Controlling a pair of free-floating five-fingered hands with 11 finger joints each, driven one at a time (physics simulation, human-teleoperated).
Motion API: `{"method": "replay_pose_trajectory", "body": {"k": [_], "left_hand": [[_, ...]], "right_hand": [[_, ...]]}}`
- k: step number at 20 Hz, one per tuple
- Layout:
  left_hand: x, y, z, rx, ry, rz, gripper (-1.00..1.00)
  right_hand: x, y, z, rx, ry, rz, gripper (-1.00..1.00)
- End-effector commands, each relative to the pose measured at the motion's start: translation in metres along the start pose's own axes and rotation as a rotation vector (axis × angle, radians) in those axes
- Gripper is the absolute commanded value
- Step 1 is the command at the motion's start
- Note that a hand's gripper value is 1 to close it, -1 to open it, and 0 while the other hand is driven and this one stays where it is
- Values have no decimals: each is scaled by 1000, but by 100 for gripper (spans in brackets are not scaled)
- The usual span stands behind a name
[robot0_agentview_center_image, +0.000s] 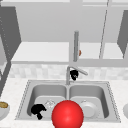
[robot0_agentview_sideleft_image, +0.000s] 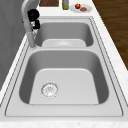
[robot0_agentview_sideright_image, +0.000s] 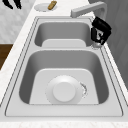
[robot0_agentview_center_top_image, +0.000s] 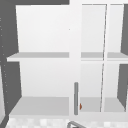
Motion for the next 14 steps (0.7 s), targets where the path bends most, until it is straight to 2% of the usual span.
{"method": "replay_pose_trajectory", "body": {"k": [1,14], "left_hand": [[0,0,0,0,0,0,0],[0,0,0,0,0,0,0]], "right_hand": [[7,-16,9,19,-28,83,100],[11,-11,9,3,-17,76,100]]}}
